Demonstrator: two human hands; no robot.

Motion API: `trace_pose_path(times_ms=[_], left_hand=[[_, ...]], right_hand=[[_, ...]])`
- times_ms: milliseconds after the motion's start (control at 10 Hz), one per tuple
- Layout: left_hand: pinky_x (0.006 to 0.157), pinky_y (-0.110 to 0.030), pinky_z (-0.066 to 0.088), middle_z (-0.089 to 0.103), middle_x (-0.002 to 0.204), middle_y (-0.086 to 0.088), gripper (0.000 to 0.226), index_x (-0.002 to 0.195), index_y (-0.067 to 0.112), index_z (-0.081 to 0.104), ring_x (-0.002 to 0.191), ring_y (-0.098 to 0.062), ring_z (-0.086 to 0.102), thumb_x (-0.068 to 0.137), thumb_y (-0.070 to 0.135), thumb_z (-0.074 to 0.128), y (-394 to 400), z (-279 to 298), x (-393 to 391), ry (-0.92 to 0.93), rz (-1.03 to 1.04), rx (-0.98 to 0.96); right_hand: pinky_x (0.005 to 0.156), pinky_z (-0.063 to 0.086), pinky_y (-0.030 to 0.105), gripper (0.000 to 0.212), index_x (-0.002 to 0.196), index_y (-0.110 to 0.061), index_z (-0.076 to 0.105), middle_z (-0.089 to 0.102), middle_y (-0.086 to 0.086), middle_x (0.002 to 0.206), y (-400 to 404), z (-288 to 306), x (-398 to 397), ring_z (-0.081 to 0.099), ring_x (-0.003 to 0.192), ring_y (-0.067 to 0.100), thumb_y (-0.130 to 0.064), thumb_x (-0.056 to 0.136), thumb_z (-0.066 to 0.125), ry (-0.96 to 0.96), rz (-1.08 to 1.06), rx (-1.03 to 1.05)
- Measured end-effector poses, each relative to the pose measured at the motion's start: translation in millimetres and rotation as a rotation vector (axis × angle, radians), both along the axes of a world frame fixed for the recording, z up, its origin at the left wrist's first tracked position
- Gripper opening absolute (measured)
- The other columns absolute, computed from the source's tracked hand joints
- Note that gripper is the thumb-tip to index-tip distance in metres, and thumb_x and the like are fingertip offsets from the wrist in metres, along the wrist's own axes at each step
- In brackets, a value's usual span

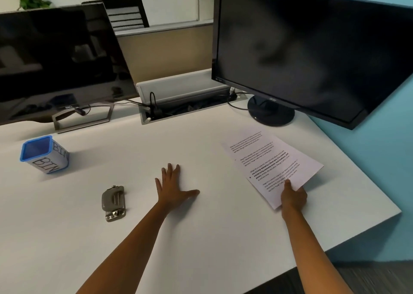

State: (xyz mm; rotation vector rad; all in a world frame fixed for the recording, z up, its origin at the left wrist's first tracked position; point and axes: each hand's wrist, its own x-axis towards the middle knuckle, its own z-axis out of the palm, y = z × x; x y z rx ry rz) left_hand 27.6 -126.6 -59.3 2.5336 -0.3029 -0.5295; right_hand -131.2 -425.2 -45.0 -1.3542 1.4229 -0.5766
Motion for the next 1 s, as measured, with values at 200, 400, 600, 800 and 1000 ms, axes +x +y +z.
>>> trace_pose_path(times_ms=[200, 400, 600, 800, 1000], left_hand=[[0.119, -0.049, -0.014, -0.020, 0.164, 0.000, 0.127, 0.158, 0.027, -0.004, 0.150, -0.021, -0.024, 0.066, 0.073, 0.072, -2.5, 2.6, -1.4, 0.025, -0.044, 0.097], [0.119, -0.049, -0.015, -0.021, 0.164, 0.000, 0.128, 0.158, 0.027, -0.005, 0.149, -0.022, -0.025, 0.066, 0.074, 0.071, -2.8, 4.1, -2.1, 0.028, -0.050, 0.115], [0.118, -0.049, -0.015, -0.021, 0.164, 0.001, 0.129, 0.158, 0.027, -0.006, 0.149, -0.022, -0.025, 0.065, 0.075, 0.070, -2.5, 2.8, -1.7, 0.028, -0.055, 0.113], [0.119, -0.050, -0.015, -0.021, 0.164, 0.001, 0.129, 0.158, 0.027, -0.006, 0.149, -0.022, -0.025, 0.065, 0.076, 0.070, -2.0, 1.6, -1.3, 0.029, -0.059, 0.113], [0.119, -0.050, -0.014, -0.022, 0.164, 0.000, 0.130, 0.157, 0.026, -0.007, 0.149, -0.022, -0.026, 0.065, 0.077, 0.069, -2.7, 3.0, -1.8, 0.025, -0.067, 0.134]], right_hand=[[0.092, 0.050, 0.048, 0.035, 0.127, 0.002, 0.055, 0.060, 0.024, 0.128, -4.0, 3.6, -6.2, 0.060, 0.113, 0.044, -0.017, 0.098, 0.056, 0.057, -0.006, -0.069], [0.086, 0.049, 0.039, 0.041, 0.132, 0.002, 0.050, 0.058, 0.023, 0.130, 8.8, 6.0, -8.3, 0.059, 0.116, 0.042, -0.016, 0.096, 0.059, 0.018, -0.037, -0.117], [0.083, 0.047, 0.036, 0.049, 0.135, 0.006, 0.042, 0.056, 0.025, 0.132, 22.2, 7.5, -7.3, 0.058, 0.116, 0.041, -0.010, 0.094, 0.062, -0.058, -0.102, -0.132], [0.098, 0.049, 0.049, 0.057, 0.137, 0.003, 0.038, 0.049, 0.024, 0.136, 17.8, -1.9, -5.3, 0.052, 0.123, 0.039, -0.004, 0.088, 0.067, -0.043, -0.081, -0.195], [0.106, 0.035, 0.055, 0.073, 0.142, 0.000, 0.033, 0.035, 0.024, 0.142, 21.0, -6.2, -5.1, 0.036, 0.128, 0.041, -0.021, 0.085, 0.073, 0.192, -0.170, -0.204]])
